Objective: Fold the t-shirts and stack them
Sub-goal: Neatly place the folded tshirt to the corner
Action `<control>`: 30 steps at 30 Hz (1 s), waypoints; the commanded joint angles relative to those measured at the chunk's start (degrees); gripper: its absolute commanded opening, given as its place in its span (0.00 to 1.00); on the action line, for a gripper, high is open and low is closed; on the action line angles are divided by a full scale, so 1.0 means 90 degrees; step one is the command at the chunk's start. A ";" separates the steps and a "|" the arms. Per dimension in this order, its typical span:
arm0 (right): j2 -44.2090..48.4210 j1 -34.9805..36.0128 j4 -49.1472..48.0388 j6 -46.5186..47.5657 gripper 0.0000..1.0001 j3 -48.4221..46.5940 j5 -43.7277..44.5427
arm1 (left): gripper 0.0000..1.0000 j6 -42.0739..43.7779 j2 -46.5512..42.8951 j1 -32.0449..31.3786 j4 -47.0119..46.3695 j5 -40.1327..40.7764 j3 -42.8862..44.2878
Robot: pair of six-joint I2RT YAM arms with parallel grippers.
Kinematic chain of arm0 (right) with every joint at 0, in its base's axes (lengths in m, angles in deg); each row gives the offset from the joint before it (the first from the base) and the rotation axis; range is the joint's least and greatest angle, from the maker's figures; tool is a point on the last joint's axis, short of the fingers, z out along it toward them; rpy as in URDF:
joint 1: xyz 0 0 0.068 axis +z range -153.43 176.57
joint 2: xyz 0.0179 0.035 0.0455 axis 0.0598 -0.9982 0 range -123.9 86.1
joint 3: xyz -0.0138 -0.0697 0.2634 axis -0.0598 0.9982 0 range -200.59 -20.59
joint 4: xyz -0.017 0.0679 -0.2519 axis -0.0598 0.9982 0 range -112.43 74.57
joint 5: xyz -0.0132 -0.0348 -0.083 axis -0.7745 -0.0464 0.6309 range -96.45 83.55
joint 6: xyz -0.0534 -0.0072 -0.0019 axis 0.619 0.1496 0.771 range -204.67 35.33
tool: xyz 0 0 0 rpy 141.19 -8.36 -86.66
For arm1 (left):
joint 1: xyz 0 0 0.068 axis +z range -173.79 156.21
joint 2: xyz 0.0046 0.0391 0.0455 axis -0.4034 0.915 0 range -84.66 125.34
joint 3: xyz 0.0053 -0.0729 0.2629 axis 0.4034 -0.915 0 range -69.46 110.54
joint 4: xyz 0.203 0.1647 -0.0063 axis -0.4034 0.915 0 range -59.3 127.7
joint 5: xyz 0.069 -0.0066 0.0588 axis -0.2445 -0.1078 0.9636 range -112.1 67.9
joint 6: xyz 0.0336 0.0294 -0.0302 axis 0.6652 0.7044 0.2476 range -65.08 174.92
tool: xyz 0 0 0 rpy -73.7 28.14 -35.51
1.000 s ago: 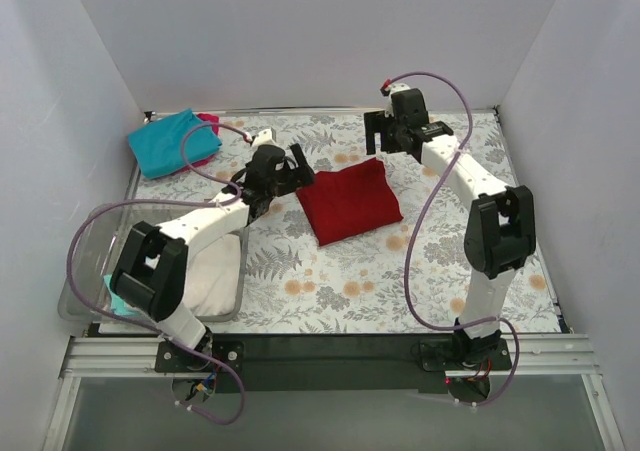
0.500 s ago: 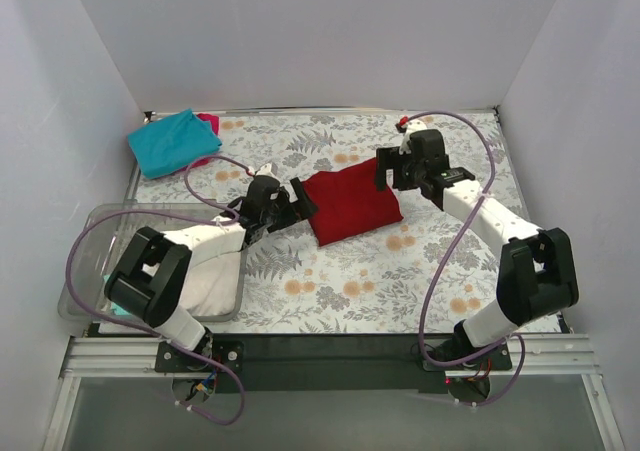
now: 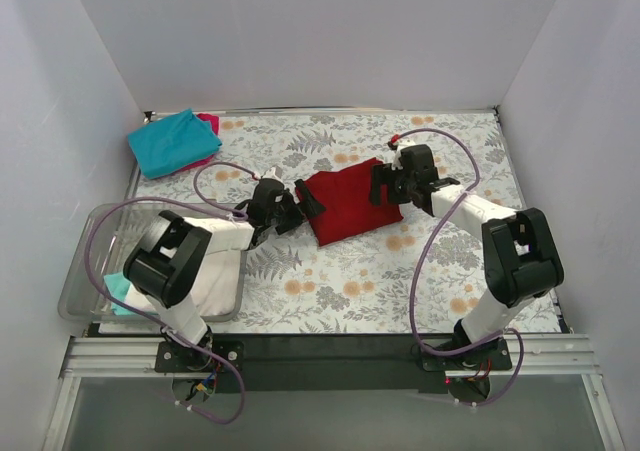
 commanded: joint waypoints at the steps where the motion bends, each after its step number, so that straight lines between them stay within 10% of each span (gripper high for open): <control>1: -0.0178 0.0048 -0.0614 0.0014 0.80 -0.0084 0.0063 | 0.92 -0.0145 0.0338 0.0003 -0.0142 -0.0061 0.0156; 30: -0.1576 0.1170 -0.0556 -0.0083 0.72 0.0199 0.0386 | 0.93 -0.0487 0.2058 -0.0406 -0.0885 -0.0529 0.0693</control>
